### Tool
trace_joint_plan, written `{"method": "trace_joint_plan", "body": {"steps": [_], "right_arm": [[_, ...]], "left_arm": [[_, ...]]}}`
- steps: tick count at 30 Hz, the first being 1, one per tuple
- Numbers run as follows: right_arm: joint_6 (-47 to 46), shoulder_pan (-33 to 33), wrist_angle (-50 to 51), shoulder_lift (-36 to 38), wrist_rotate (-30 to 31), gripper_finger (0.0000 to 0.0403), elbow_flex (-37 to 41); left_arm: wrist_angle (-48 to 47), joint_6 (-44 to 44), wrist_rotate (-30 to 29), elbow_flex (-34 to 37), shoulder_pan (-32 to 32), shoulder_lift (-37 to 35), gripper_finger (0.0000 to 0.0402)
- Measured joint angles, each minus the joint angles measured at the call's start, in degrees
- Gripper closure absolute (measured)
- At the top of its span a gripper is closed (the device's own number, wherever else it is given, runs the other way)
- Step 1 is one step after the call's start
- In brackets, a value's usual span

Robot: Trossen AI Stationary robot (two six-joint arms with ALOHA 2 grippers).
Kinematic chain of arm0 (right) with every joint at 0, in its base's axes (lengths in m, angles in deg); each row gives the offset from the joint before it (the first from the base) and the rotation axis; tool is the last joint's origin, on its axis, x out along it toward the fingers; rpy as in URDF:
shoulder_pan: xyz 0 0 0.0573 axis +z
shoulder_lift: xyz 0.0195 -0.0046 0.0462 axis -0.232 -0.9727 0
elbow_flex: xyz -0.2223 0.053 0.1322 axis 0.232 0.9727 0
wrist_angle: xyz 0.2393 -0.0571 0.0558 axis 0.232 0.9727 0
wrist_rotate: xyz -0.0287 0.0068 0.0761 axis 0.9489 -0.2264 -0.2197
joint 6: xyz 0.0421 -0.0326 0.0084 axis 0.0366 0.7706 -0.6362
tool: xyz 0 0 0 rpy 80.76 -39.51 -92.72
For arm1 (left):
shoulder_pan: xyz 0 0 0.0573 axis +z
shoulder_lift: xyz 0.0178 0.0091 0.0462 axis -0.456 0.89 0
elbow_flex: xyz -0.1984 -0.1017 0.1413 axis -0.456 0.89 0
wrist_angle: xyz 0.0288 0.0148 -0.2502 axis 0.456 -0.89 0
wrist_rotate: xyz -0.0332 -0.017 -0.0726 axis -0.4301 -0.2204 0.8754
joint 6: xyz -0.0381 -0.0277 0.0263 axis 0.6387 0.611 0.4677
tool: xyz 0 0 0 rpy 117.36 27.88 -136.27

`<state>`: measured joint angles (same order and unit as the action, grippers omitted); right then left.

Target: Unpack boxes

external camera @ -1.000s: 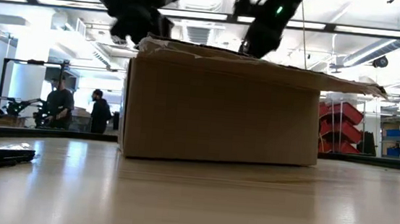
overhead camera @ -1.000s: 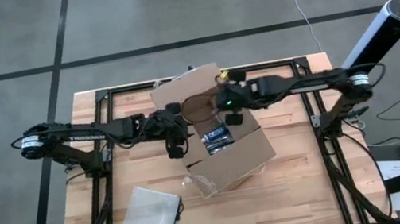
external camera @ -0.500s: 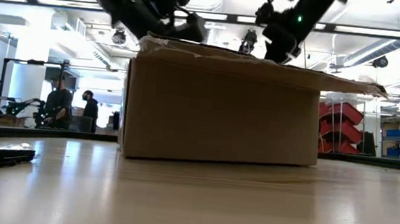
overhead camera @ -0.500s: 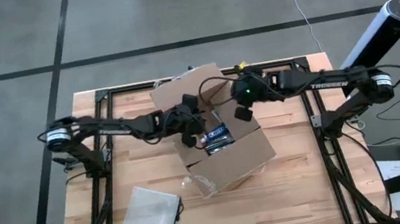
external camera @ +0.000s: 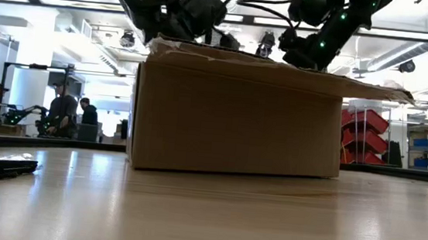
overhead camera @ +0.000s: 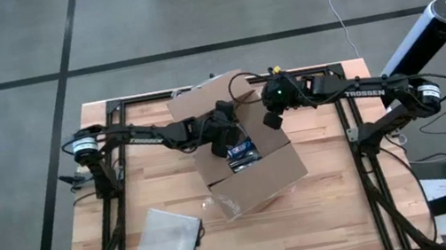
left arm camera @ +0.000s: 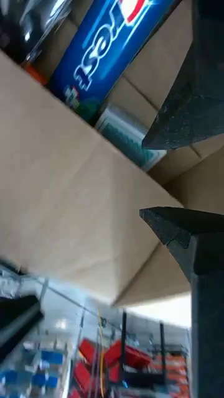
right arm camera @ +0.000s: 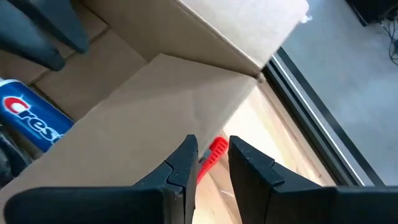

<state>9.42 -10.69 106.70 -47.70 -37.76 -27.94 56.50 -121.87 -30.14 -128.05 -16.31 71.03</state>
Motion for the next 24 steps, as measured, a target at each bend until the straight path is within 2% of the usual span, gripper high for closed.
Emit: {"method": "trace_joint_plan", "body": {"steps": [8, 15, 19, 24], "right_arm": [[0.77, -2.87, -0.12, 0.08, 0.0, 0.0318, 0.05], [0.91, -4.92, 0.0, 0.06, -0.23, 0.0331, 0.12], [0.95, -5.56, 0.0, 0.06, -2.96, 0.0336, 0.2], [1.13, -5.58, -0.15, 0.01, -3.02, 0.0331, 0.28]], "left_arm": [[0.96, -3.76, 1.13, -0.99, 1.51, 3.79, 0.0257], [6.71, -8.04, 1.11, -0.97, 1.66, 6.87, 0.0255], [10.93, -9.18, 1.1, -0.96, 1.66, 8.02, 0.0246], [14.21, -9.76, 1.06, -0.94, 1.73, 8.8, 0.0237]]}}
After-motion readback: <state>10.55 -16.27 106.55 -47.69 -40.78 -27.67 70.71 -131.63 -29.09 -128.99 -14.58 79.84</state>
